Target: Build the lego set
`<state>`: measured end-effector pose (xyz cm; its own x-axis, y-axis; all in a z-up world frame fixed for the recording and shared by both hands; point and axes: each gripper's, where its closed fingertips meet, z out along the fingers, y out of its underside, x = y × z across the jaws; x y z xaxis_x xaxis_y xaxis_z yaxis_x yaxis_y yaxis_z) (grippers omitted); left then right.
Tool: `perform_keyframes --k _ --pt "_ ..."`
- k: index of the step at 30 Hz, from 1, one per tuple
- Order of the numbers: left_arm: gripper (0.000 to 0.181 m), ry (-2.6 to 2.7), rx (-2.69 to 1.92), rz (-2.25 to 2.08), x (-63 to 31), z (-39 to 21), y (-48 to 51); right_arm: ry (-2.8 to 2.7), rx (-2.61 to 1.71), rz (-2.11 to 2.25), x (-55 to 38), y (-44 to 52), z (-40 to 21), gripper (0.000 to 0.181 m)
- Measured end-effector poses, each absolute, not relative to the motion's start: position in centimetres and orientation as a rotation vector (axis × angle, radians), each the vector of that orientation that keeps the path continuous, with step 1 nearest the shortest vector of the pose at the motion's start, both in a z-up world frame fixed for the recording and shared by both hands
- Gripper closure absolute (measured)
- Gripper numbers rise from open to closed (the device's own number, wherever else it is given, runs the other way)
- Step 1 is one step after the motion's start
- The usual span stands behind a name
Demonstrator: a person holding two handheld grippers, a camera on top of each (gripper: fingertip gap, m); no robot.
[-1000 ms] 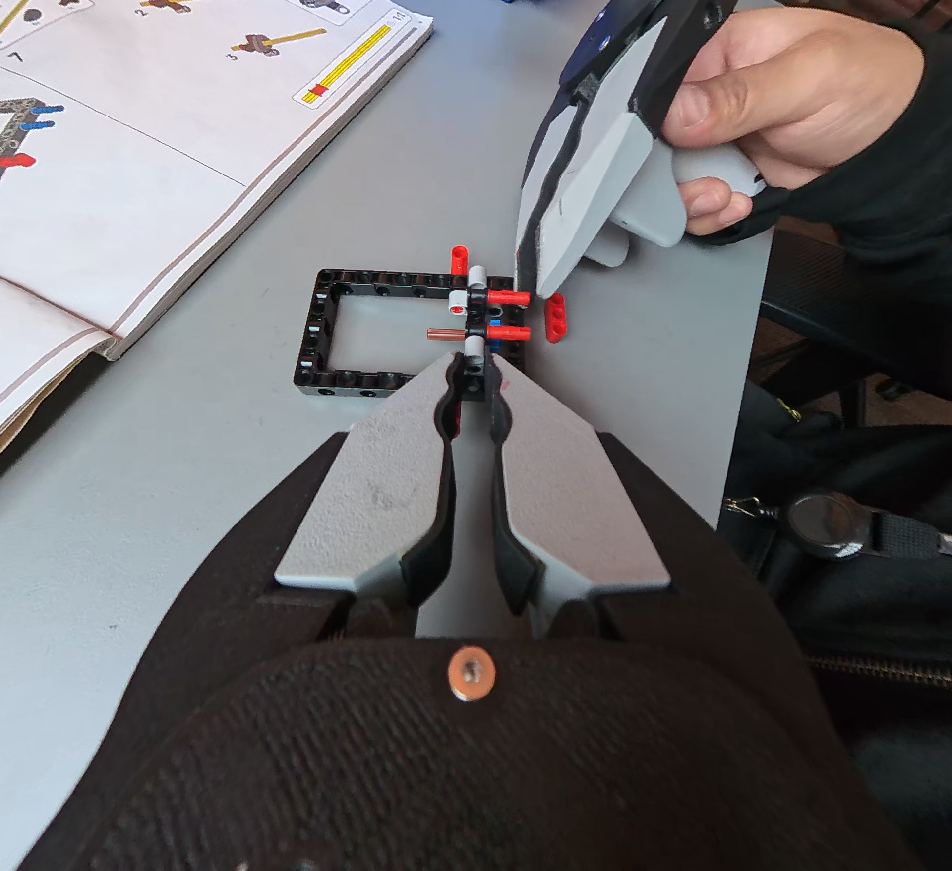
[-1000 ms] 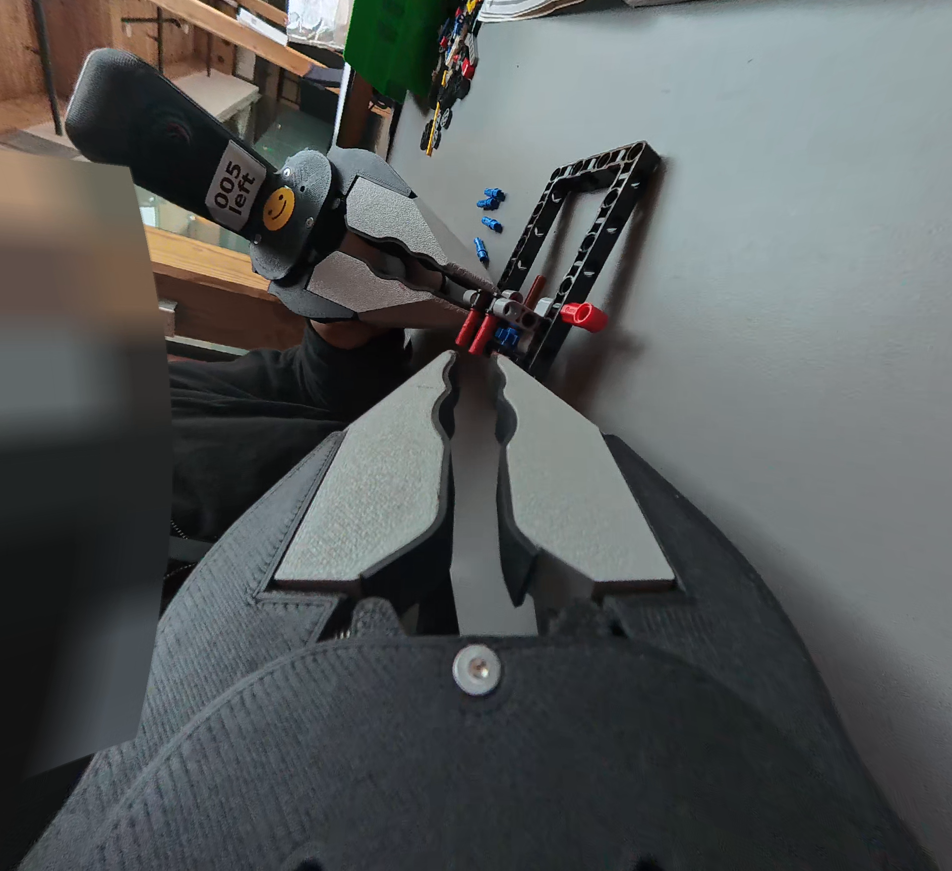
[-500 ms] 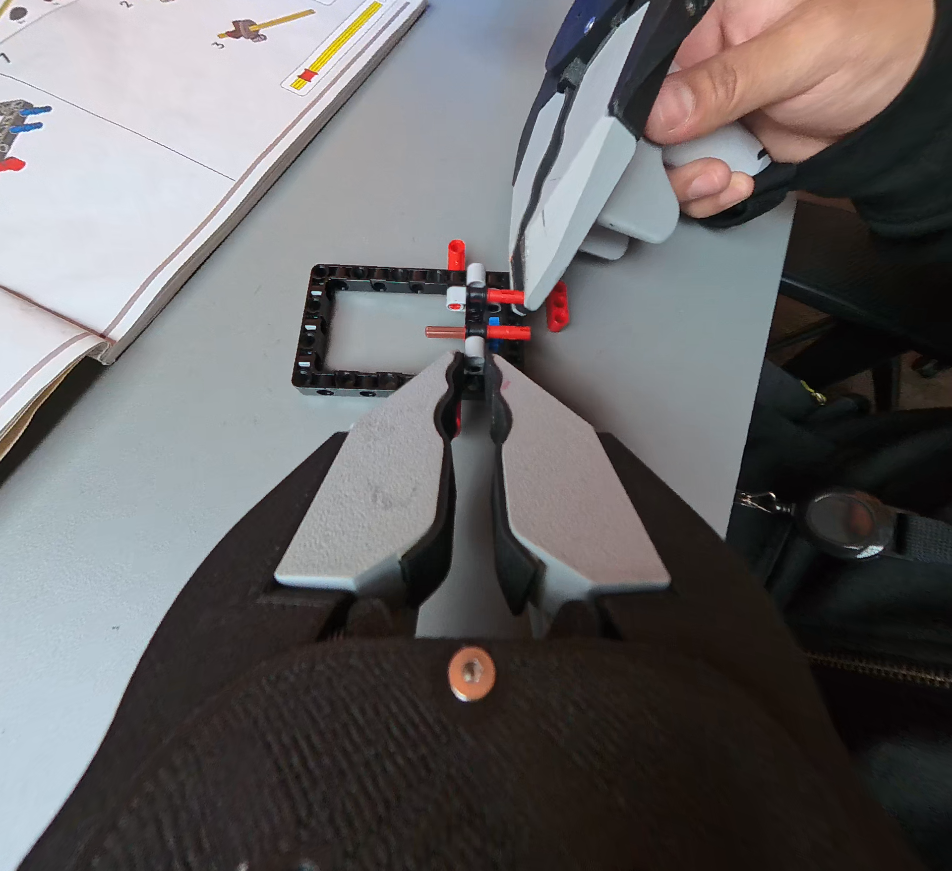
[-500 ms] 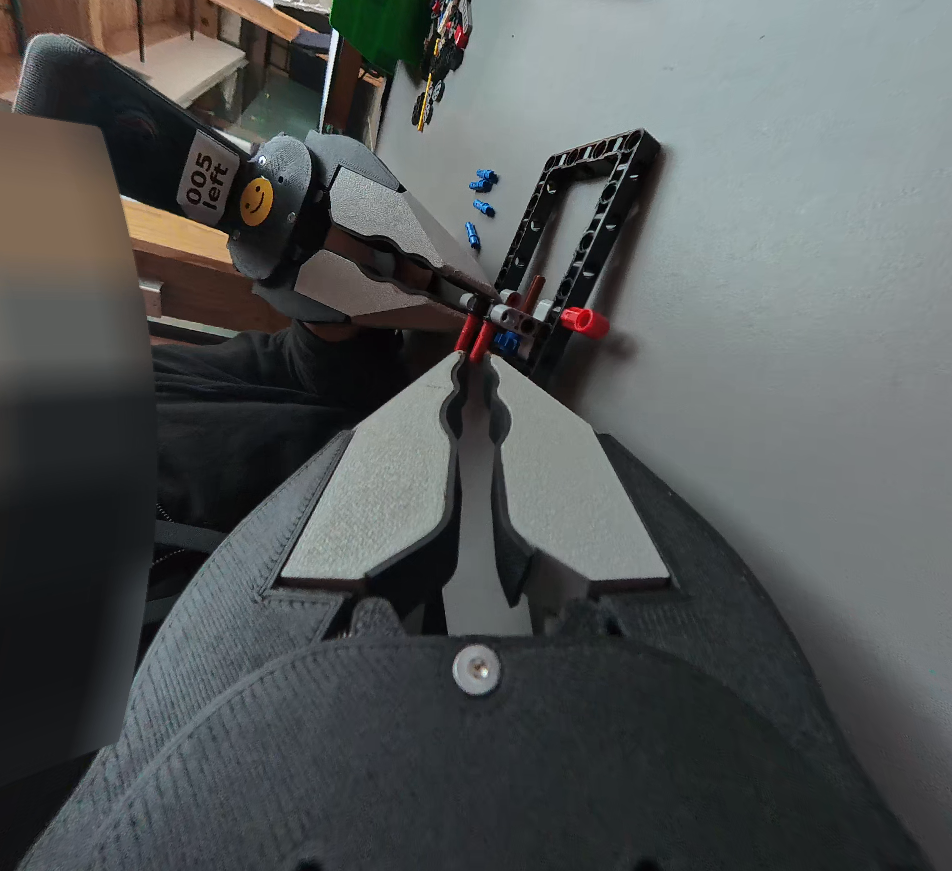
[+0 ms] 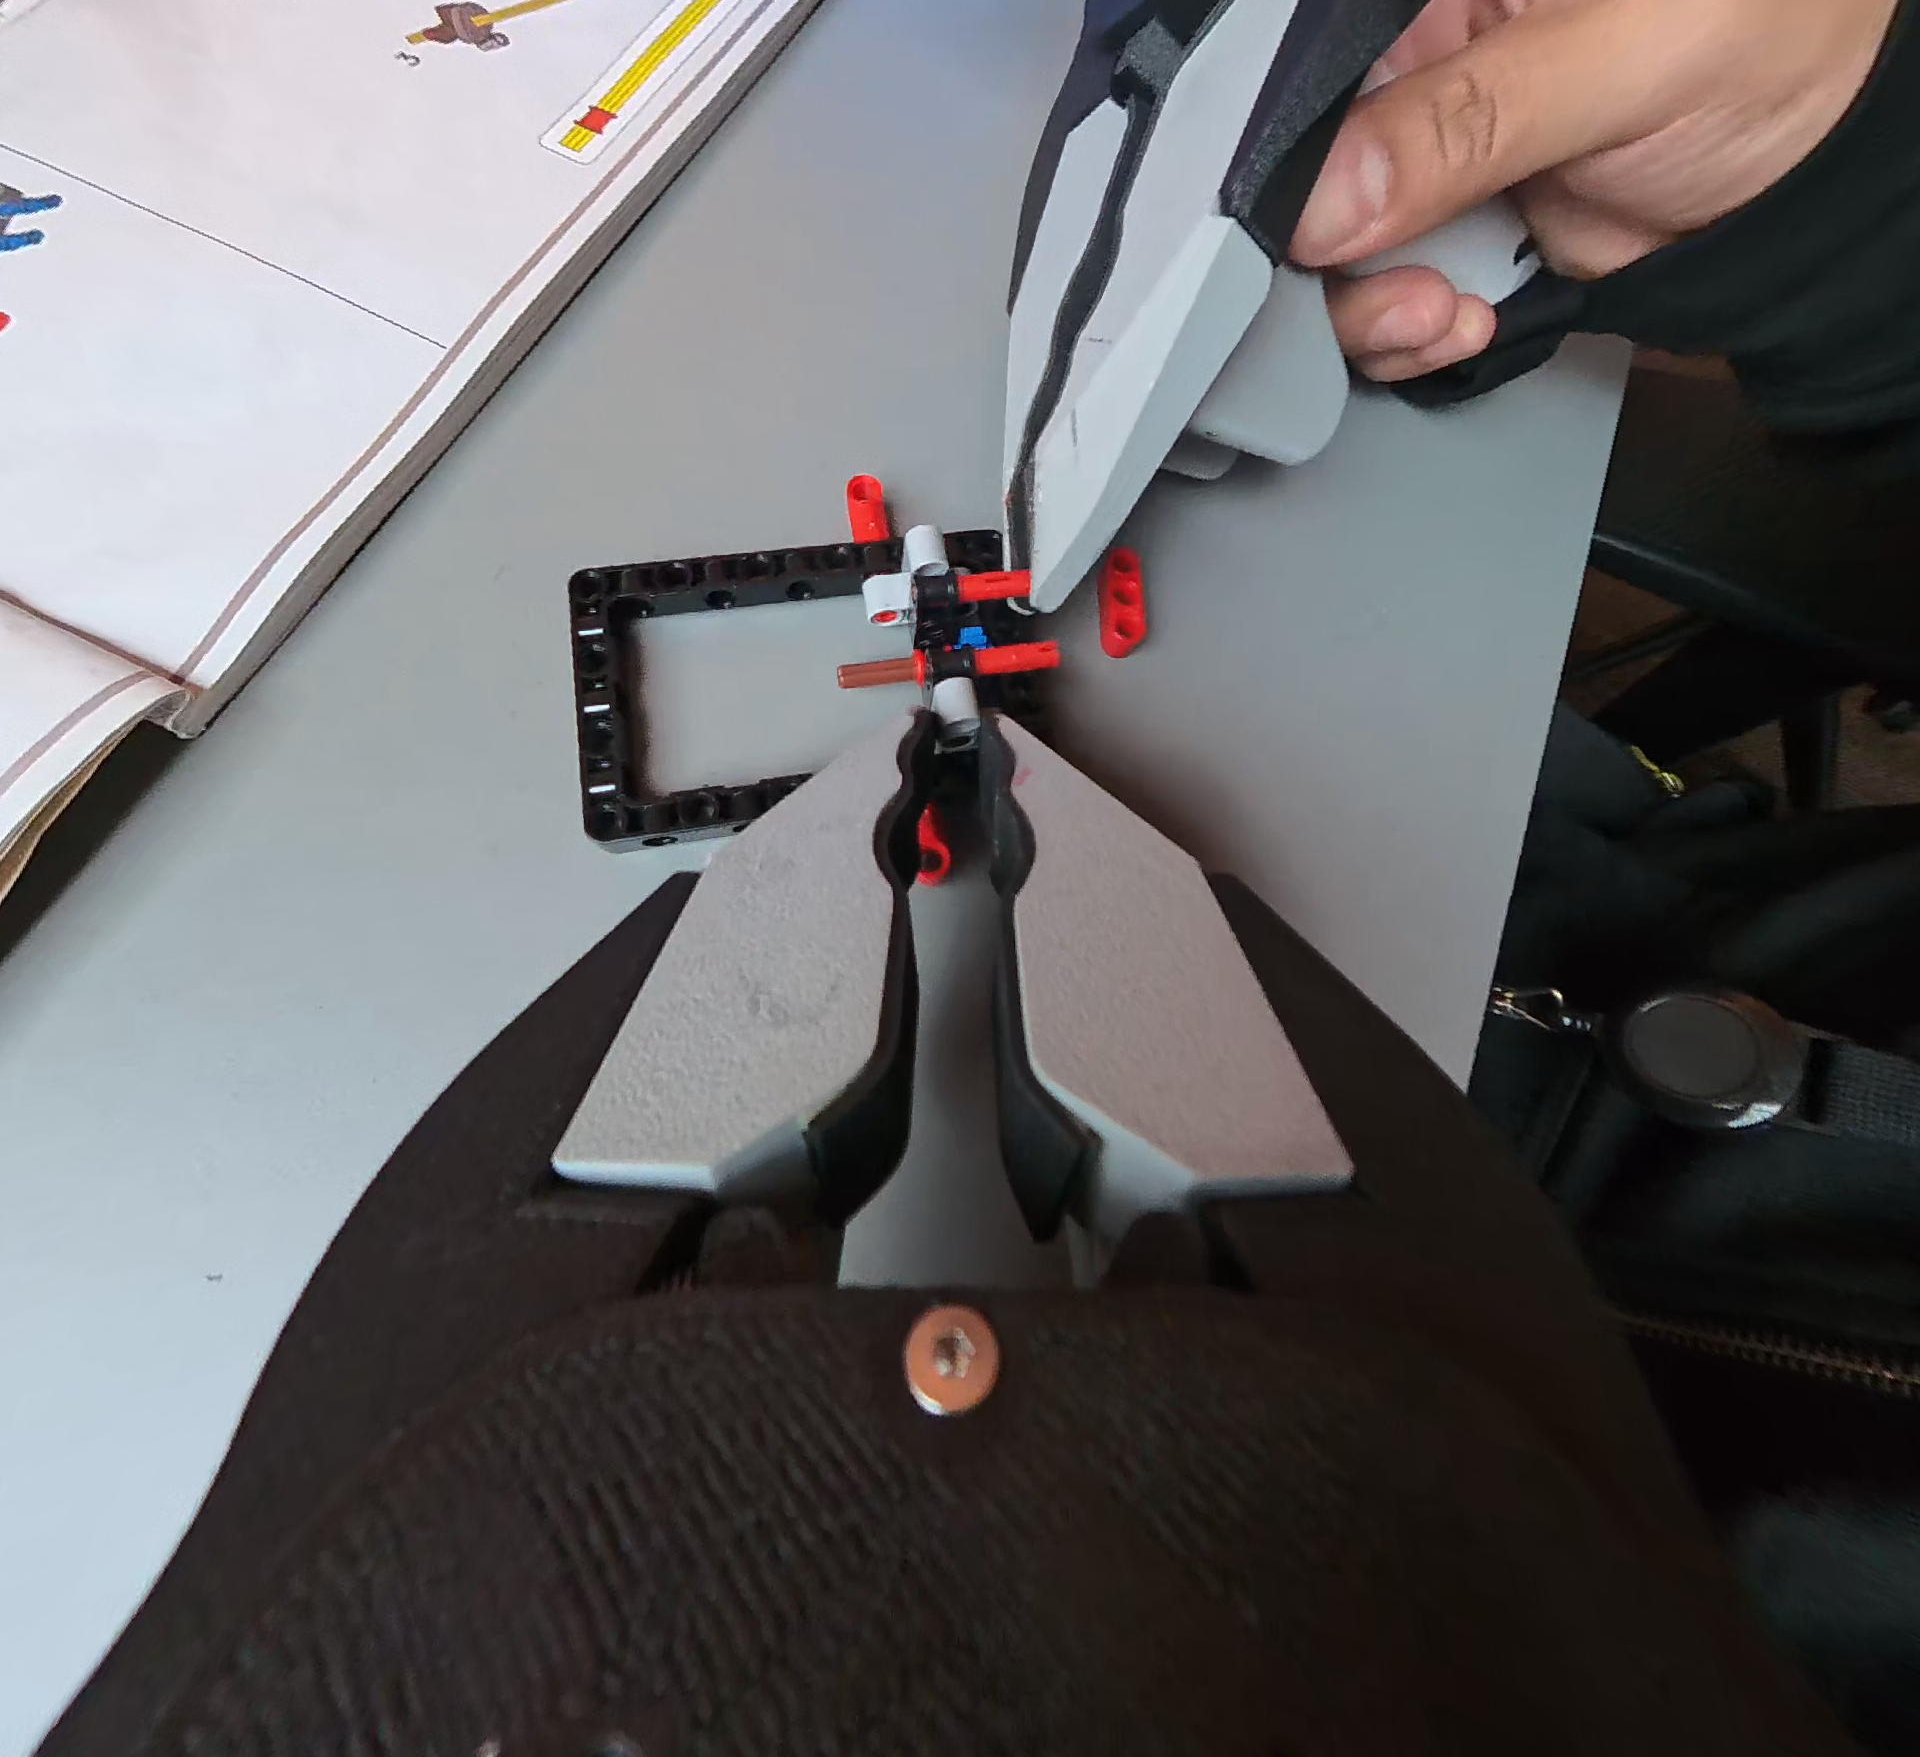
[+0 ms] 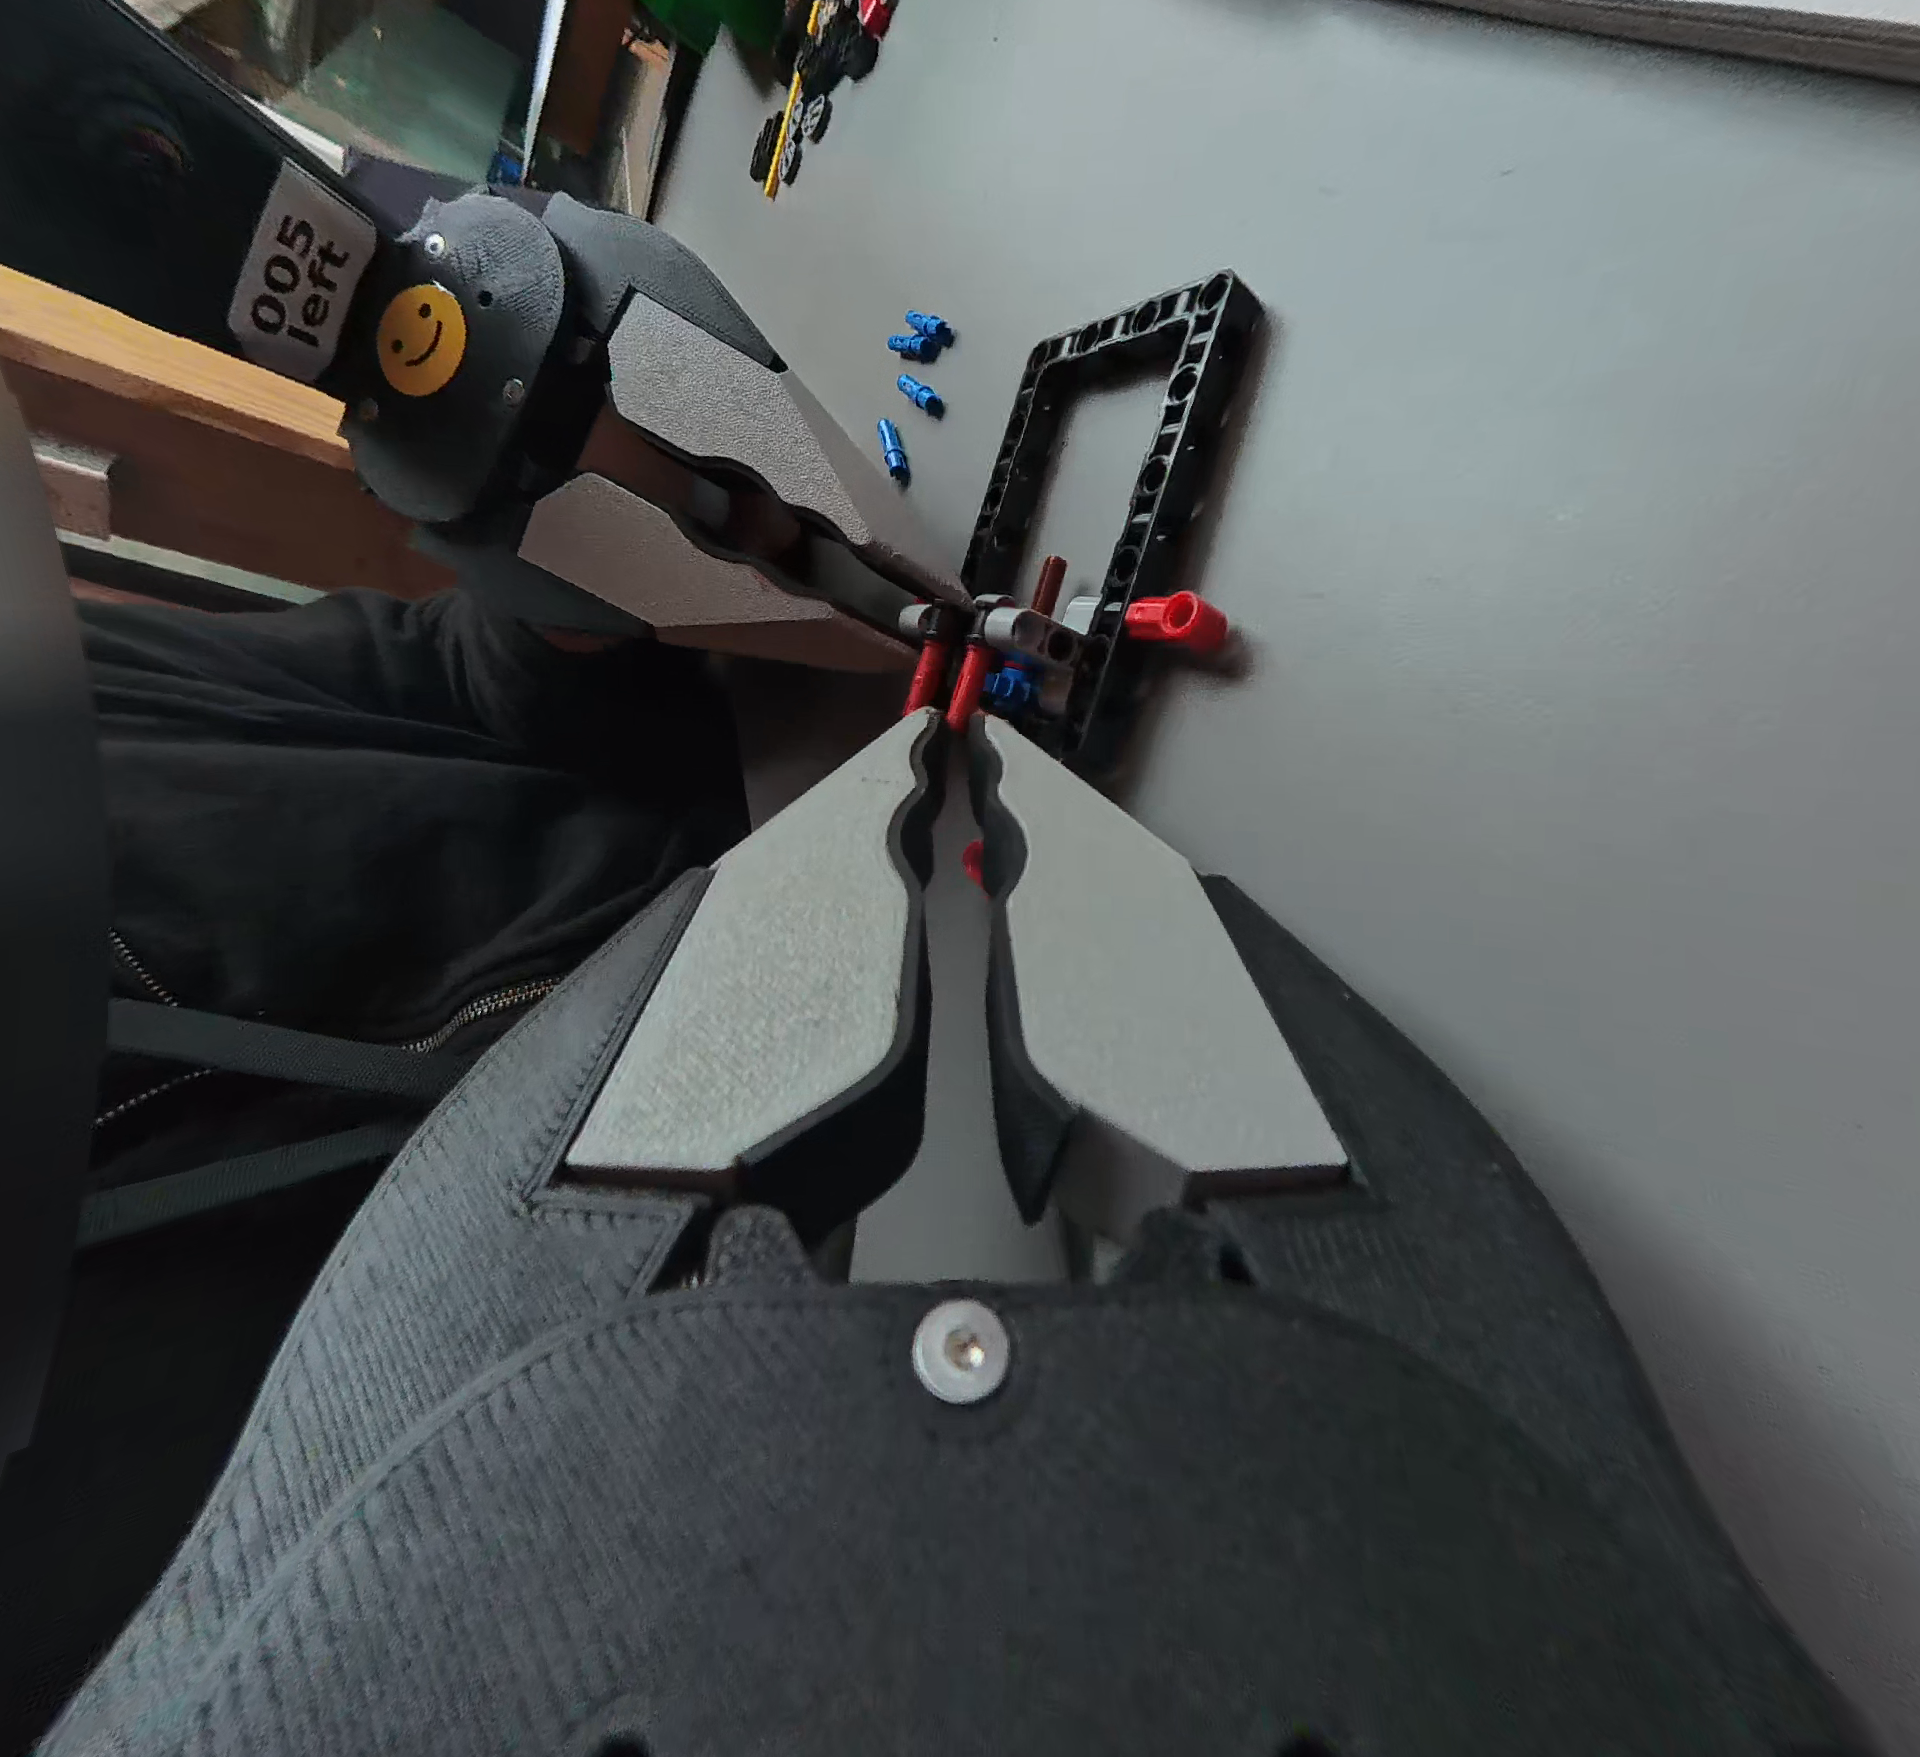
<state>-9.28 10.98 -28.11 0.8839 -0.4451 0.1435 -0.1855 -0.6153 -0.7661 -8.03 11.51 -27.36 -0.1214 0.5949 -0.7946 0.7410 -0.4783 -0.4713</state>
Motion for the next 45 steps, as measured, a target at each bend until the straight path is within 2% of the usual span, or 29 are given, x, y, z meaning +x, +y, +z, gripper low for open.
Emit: perform_keyframes --k 14,32,34,35,38,42,45 --pt "0.175 0.454 -2.239 -0.386 -9.3 -28.2 11.0 1.710 2.030 -1.582 -8.0 11.7 -27.6 0.181" --pt "0.175 0.415 -2.238 -0.390 -9.7 -28.1 11.3 1.658 2.046 -1.652 -8.5 12.1 -27.3 0.181" --pt "0.175 0.408 -2.242 -0.397 -9.8 -28.1 11.4 1.783 2.066 -1.625 -8.0 11.8 -27.1 0.171" --pt "0.175 0.402 -2.242 -0.397 -9.9 -28.1 11.4 1.870 2.102 -1.586 -7.6 11.8 -27.1 0.174" --pt "0.175 0.402 -2.241 -0.386 -9.9 -28.1 11.4 2.152 2.216 -1.474 -6.7 11.2 -26.9 0.166" --pt "0.175 0.415 -2.240 -0.368 -9.8 -28.2 11.5 2.364 2.331 -1.458 -7.2 10.2 -26.0 0.173" --pt "0.175 0.422 -2.238 -0.361 -9.7 -28.2 11.4 2.327 2.366 -1.459 -8.0 10.1 -26.4 0.177"
